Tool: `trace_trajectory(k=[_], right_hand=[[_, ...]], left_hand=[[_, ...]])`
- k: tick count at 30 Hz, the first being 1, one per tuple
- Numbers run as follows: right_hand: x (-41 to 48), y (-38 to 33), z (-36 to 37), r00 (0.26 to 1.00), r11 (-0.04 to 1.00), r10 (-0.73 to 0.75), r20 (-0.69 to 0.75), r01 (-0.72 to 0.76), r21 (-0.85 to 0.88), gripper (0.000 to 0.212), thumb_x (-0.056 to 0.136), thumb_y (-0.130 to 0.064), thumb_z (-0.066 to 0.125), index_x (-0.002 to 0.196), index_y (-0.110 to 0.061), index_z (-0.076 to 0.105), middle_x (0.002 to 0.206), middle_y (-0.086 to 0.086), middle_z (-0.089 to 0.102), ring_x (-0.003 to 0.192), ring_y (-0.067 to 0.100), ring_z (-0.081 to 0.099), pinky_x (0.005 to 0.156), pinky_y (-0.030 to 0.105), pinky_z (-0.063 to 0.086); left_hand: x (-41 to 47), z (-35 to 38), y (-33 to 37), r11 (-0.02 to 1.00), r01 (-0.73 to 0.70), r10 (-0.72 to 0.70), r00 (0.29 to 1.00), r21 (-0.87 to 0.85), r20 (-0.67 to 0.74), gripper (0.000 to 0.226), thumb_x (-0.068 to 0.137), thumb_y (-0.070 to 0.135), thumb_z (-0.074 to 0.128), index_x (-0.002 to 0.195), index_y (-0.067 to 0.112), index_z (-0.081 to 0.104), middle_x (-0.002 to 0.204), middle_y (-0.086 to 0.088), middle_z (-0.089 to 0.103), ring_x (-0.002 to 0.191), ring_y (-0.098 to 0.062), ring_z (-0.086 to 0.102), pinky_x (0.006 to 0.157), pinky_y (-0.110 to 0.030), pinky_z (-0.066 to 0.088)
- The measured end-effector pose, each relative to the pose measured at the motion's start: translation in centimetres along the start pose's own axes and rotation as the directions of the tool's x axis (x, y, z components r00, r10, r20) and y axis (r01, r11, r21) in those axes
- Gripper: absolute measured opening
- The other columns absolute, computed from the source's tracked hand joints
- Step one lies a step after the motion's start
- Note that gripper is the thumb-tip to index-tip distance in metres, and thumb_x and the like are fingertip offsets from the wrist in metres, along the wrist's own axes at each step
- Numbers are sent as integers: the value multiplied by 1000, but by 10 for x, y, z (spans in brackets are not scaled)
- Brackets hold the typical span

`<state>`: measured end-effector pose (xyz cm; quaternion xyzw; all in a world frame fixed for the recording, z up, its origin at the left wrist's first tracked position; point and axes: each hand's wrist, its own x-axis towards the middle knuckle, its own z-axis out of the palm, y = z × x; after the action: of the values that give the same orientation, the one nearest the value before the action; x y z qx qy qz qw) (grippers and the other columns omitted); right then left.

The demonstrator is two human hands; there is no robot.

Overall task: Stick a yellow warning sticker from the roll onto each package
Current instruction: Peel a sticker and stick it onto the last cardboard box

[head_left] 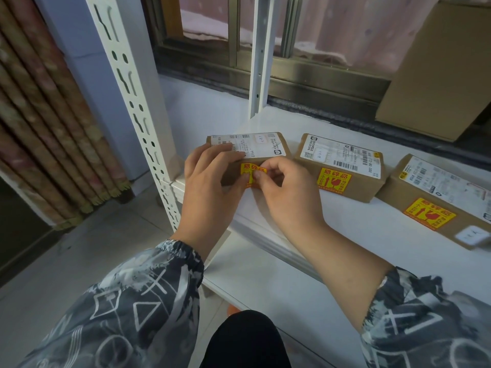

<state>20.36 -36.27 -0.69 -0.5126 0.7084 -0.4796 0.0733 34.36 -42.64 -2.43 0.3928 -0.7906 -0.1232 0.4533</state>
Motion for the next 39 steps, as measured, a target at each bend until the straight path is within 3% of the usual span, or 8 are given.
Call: trace_trajectory(k=[15,22,26,35,39], right_hand=[[-1,-4,-1,998,996,-4,-55,-1,-94,6,93,-32,73,92,-26,71,81,-9,70,75,13,66,65,39,57],[-2,-9,-3,994,992,27,-103,-40,-120,18,90,-35,77,93,-25,63,78,-14,67,74,11,66,64,37,55],[-2,-10,-3,993,991,42,-113,-55,-119,18,89,-35,77,92,-24,63,78,-14,68,74,11,67,65,38,56],[-1,-5,-2,989,995,63,-134,-73,-67,20,89,-36,77,88,-22,63,74,-12,65,72,12,65,64,37,55],[-2,-3,-4,986,995,88,-141,-93,-29,20,94,-33,73,84,-18,63,70,-8,64,68,12,63,60,35,51]], left_hand=[[4,0,-9,999,-34,34,999,14,-22,32,86,29,82,117,21,77,130,5,69,129,-31,49,109,-30,31],[4,0,-9,1000,-31,31,999,4,-24,32,86,29,83,116,20,77,129,5,69,129,-27,48,109,-20,26],[4,1,-6,1000,-14,14,999,-2,-30,29,88,30,81,114,20,77,128,5,69,129,-28,48,109,-27,30],[5,5,-3,998,23,-27,997,-52,-73,22,94,35,75,110,21,79,125,7,70,127,-25,47,107,-19,27],[5,6,-3,998,25,-30,997,-56,-75,20,94,33,75,110,21,79,125,7,70,127,-25,47,108,-25,30]])
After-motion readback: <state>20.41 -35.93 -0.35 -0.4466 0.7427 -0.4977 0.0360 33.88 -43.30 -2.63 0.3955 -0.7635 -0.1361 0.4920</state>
